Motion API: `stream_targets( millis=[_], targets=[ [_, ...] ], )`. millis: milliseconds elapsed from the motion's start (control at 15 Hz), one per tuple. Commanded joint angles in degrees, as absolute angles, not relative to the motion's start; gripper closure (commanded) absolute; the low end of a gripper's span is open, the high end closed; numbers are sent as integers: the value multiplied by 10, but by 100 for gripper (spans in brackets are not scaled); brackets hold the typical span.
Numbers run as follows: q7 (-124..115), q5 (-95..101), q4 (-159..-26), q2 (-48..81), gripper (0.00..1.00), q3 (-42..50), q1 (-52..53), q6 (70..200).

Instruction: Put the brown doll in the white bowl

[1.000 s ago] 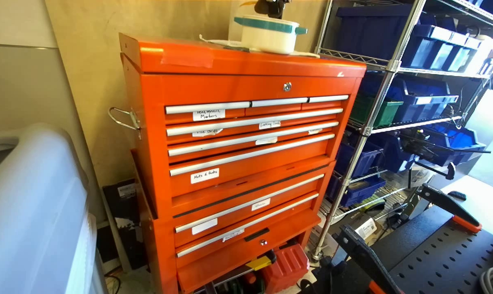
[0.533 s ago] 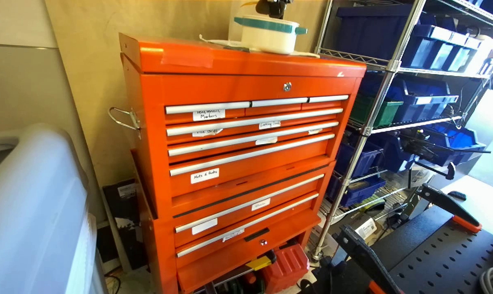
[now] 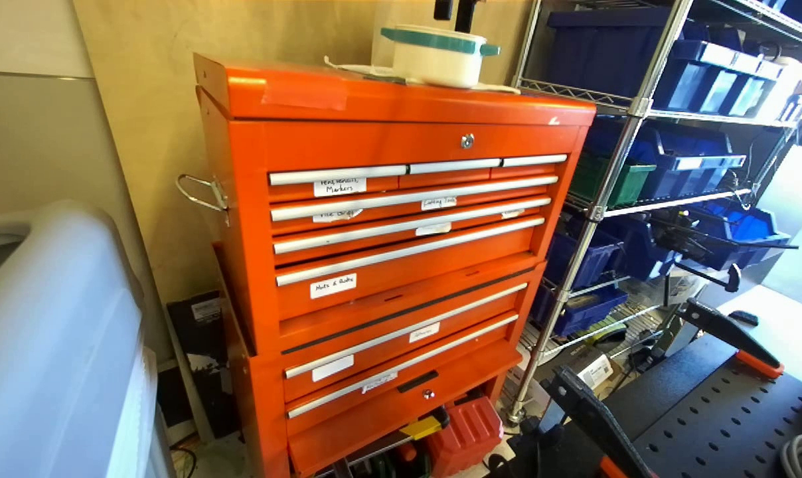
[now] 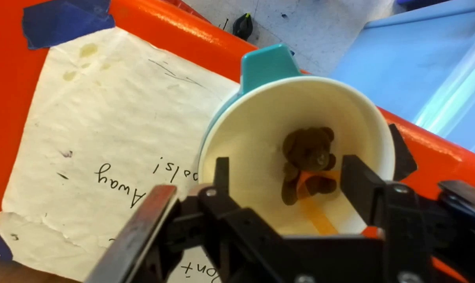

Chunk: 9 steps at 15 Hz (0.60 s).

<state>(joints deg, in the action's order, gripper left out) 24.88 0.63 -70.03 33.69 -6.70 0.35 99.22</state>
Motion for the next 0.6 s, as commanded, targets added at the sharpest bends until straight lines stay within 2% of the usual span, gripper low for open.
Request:
stream_targets(
  millis=[0, 267, 333, 533],
  targets=[
    [278, -23, -709, 315, 0, -76, -11, 995],
    [293, -43, -652, 326, 0, -70, -23, 915],
    [278, -27, -677, 325, 0, -66, -9, 954],
    [283, -29, -663, 325, 0, -67, -20, 932]
  ],
)
